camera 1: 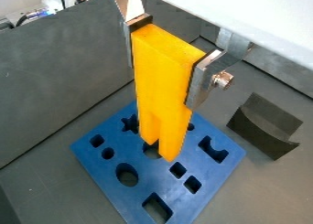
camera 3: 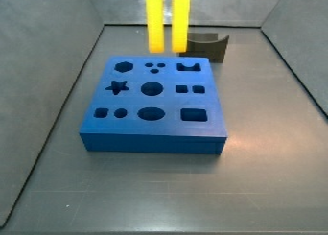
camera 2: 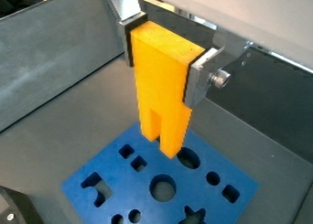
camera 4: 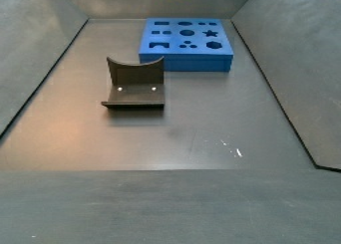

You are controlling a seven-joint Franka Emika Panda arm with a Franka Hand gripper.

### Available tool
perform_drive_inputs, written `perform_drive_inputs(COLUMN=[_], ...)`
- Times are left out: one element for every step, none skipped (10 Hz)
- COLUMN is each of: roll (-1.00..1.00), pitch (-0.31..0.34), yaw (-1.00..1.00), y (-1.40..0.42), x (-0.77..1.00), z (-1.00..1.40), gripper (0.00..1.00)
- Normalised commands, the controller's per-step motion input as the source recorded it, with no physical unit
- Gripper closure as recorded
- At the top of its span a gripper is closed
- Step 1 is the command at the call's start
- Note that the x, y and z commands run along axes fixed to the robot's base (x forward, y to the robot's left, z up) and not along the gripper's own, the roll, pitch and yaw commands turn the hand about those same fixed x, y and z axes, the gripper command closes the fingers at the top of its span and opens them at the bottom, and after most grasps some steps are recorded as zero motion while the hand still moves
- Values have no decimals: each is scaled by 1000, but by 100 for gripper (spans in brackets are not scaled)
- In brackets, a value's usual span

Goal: Insert the double-square object.

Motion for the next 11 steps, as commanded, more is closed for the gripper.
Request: perform_drive_inputs(roll=[-77, -164, -223, -137, -36, 0, 0, 23, 19, 7, 89], pitch=[-51, -99, -51, -16, 0, 0, 0, 0, 83, 67, 57], yaw=[-26, -329, -203, -154, -109, 0, 0, 0, 0, 154, 146], y=[-23, 20, 631, 700, 740, 391, 6, 0, -131, -137, -86], x=[137, 106, 434, 620, 703, 823, 991, 897, 717, 591, 471], z=[-111, -303, -277, -274, -226, -246, -320, -380, -440, -417, -363], gripper=[100, 100, 100, 100, 100, 100, 100, 100, 100, 100, 100])
